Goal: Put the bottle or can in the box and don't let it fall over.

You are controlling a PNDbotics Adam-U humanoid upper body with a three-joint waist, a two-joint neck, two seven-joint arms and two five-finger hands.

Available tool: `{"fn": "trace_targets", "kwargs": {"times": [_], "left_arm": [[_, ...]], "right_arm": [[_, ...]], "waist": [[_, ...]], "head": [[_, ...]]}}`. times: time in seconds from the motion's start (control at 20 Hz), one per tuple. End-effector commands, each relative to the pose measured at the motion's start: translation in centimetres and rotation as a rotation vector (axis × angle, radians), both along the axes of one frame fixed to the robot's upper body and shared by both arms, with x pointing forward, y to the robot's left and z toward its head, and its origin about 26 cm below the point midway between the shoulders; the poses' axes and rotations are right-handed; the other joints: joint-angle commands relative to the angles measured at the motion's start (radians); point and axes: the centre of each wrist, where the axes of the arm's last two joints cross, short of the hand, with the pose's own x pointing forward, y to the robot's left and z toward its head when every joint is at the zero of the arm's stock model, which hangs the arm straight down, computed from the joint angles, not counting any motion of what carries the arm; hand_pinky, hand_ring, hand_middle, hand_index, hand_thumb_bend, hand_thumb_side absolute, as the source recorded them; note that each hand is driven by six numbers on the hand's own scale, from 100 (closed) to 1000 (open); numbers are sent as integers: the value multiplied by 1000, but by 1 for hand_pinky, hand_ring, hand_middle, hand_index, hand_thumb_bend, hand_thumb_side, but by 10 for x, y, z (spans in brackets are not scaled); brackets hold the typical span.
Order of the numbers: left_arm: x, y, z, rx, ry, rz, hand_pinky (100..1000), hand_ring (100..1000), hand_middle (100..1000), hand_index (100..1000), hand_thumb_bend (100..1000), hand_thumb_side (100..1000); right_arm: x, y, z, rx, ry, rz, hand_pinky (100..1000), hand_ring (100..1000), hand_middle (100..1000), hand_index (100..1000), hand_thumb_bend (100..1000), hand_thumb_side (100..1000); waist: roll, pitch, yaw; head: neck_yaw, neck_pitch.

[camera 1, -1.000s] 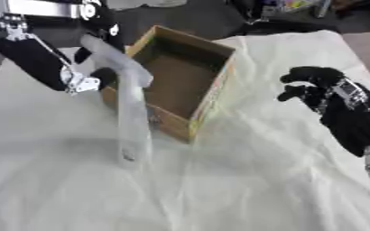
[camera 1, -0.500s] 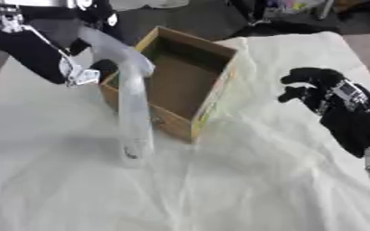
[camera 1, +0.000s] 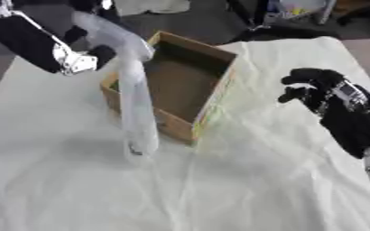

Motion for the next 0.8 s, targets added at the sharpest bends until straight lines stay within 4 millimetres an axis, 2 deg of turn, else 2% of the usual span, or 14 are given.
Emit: {"fn": "trace_targets", "kwargs": {"times": [0.05, 0.25, 0.55, 0.8], "left_arm": [[-6, 13, 21, -45, -42, 28, 589, 280, 414, 484, 100, 217], [-5, 16, 24, -66, -46, 41, 591, 270, 411, 482, 100, 224], [9, 31, 35, -177, -72, 115, 592, 258, 407, 481, 100, 233], [17, 35, 38, -219, -100, 143, 592, 253, 405, 479, 100, 232]], "right_arm": [[-1, -3, 5, -3, -18, -6, 995, 684, 753, 805, 100, 767], [-2, -3, 6, -2, -19, -7, 995, 684, 753, 805, 100, 766], [-1, -3, 7, -6, -24, -7, 995, 684, 753, 805, 100, 767], [-1, -3, 8, -10, -23, -7, 995, 684, 753, 805, 100, 768]], "waist": [[-2, -31, 1], [-3, -31, 2], [2, -26, -1], [9, -22, -7]], "head": [[5, -2], [6, -4], [6, -12], [14, -20]]}}
